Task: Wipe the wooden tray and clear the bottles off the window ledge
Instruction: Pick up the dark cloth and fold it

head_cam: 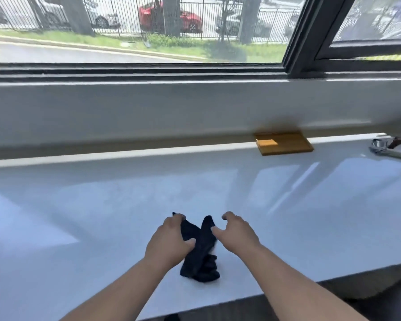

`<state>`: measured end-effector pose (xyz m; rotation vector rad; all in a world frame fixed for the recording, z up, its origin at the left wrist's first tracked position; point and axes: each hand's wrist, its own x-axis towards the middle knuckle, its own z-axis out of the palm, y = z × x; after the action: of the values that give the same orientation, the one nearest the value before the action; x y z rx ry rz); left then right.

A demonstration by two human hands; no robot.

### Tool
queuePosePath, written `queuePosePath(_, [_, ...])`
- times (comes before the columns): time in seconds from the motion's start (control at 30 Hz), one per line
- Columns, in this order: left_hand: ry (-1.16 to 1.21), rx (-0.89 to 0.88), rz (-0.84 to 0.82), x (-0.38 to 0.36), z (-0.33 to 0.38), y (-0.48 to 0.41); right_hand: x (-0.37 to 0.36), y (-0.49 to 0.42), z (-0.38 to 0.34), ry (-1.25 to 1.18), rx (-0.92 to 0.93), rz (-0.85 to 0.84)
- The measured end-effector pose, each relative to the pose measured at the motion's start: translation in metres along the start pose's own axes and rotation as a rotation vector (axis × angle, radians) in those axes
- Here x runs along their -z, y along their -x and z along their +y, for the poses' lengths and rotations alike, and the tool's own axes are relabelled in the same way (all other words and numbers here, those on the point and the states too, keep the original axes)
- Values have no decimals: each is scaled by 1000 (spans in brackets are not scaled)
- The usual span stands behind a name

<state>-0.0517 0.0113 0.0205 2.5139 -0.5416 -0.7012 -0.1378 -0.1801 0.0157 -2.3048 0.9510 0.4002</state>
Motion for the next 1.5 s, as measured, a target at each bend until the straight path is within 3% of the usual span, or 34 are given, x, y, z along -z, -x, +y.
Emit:
queuePosePath(0.13, [-4, -25, -55, -2, -21, -51, -34, -52, -15, -19, -133, -115])
queuePosePath(0.27, [-14, -39, -102, 5, -24, -84, -43, -77, -27, 126, -109, -138])
queuePosePath(0.47, [178, -66, -270, 61, 12, -112, 46, -77, -88, -363, 222, -172])
queuePosePath(0.6, [285, -135, -308, 116, 66, -126, 132, -66, -131, -463, 509, -163])
queuePosePath(0.8, [418, -174, -12, 197, 129, -112, 234, -71, -153, -561, 745, -39])
queuePosePath(0.9, [368, -189, 1, 227, 150, -100, 265, -67, -169, -566, 843, -28])
queuePosePath(0.97, [375, -222, 34, 243, 167, -92, 282, -68, -175, -489, 907, 127])
queuePosePath(1.03, [469, -260, 70, 257, 189, -86, 295, -74, -171, -483, 876, 364])
queuePosePath(1.1, [581, -255, 78, 264, 212, -82, 292, -78, -158, -619, 724, 425])
queuePosePath(1.23, [785, -118, 44, 257, 239, -85, 225, -78, -105, -693, 291, 101])
queuePosePath(1.37, [1047, 4, -4, 248, 239, -81, 166, -66, -69, -966, -11, -582])
queuePosePath(1.43, [1163, 3, -65, 247, 236, -77, 158, -60, -74, -1172, -81, -717])
queuePosePath(1.5, [1219, -30, -127, 247, 231, -74, 159, -61, -80, -1320, -85, -738])
